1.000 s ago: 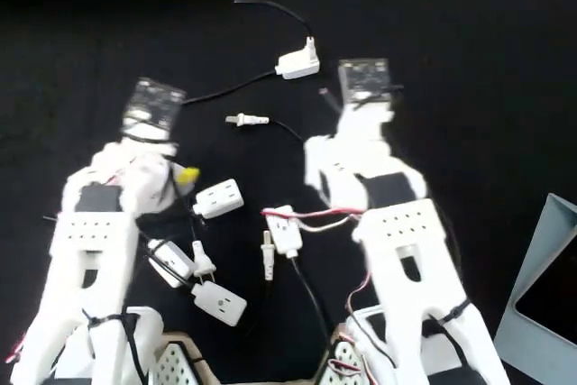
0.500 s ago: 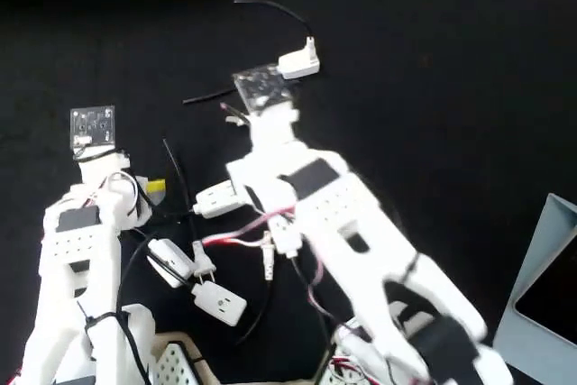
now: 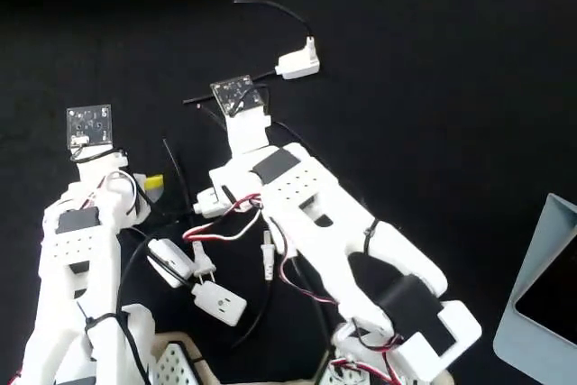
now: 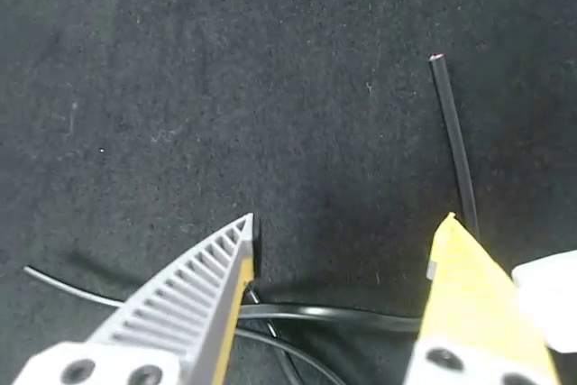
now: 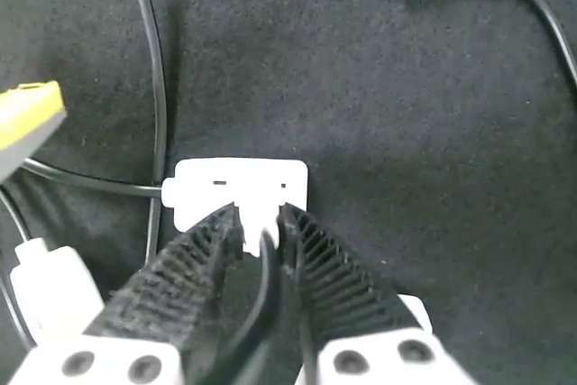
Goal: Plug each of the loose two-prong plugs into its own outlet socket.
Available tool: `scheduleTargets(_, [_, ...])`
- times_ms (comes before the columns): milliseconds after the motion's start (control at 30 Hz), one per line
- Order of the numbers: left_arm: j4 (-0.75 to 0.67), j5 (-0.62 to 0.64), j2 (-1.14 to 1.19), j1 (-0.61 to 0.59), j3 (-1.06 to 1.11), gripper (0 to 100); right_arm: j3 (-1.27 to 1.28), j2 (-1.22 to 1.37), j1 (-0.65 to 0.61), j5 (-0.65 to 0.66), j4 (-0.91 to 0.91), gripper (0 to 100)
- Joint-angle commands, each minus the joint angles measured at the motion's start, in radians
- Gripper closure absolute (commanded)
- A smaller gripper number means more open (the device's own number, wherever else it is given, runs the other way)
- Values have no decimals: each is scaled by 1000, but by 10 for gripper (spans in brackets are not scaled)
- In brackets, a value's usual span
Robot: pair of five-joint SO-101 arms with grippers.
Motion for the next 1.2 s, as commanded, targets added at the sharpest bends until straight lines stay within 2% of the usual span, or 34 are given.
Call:
scheduleTargets(0, [-17, 12, -26, -8, -5, 693, -44, 2, -5, -11, -12, 986])
scheduleTargets(967, [-17, 12, -26, -4, -5, 693, 2, 5, 44, -9, 9, 986])
scheduleTargets(1167, [-17, 12, -26, -4, -5, 693, 51, 5, -43, -8, -48, 986])
